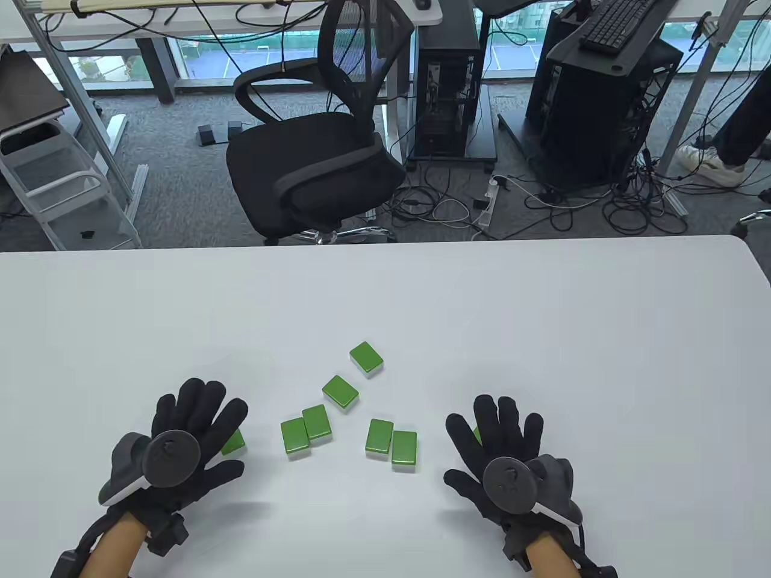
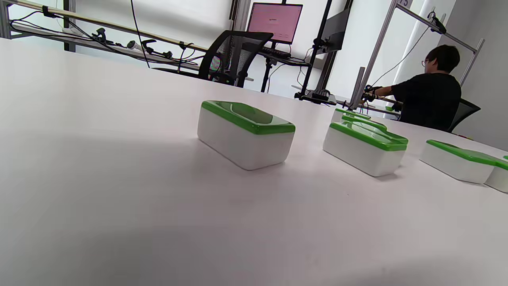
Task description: Flip mahjong tiles upright in a row
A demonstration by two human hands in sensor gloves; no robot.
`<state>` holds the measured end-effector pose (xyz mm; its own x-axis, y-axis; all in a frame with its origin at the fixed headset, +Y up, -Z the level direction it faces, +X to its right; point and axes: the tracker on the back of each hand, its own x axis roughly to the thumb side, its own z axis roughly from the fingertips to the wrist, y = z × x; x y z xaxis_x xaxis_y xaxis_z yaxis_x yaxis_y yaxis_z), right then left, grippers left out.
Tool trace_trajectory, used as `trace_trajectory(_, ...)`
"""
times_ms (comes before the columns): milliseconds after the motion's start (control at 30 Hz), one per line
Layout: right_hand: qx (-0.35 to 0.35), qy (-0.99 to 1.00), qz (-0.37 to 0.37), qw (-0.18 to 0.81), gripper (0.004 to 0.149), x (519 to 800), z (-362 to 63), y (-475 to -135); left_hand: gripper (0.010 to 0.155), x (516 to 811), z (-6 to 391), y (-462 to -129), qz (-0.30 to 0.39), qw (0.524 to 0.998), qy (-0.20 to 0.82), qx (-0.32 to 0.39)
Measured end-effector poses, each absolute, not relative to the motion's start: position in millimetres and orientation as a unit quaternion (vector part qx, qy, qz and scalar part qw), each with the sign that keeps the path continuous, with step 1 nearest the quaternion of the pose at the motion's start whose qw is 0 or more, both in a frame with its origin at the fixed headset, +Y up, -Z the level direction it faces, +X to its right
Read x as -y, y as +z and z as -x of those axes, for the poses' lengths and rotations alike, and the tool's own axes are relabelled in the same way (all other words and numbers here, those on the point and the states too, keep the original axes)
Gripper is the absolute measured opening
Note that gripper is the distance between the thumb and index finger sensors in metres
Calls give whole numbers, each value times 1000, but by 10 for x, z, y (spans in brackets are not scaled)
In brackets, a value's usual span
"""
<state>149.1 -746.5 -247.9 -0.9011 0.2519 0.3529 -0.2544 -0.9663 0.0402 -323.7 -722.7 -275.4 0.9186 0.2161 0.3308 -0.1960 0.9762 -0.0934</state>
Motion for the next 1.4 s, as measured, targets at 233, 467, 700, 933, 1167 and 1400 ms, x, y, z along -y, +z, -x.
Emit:
trace_trajectory(233,19,977,-169,132,74,7420,-1551,-2469,83,7174,3192,-2730,15,979,97,180)
trace_trajectory(467,39,976,-171,129,74,7357,-1540,-2452,83,7171,3187,-2720,10,978,94,186)
trace_trajectory(700,48,976,-188,99,74,7305,-1476,-2389,82,7133,3137,-2683,0,976,90,197)
trace_trajectory(933,57,974,-193,99,74,7260,-1459,-2371,84,7054,3085,-2695,-15,976,87,199)
trace_trajectory(1167,62,974,-190,102,74,7246,-1492,-2370,86,7072,3031,-2872,18,981,77,175)
trace_trajectory(1400,63,974,-191,101,74,7242,-1488,-2367,88,7288,3035,-3078,94,988,34,121)
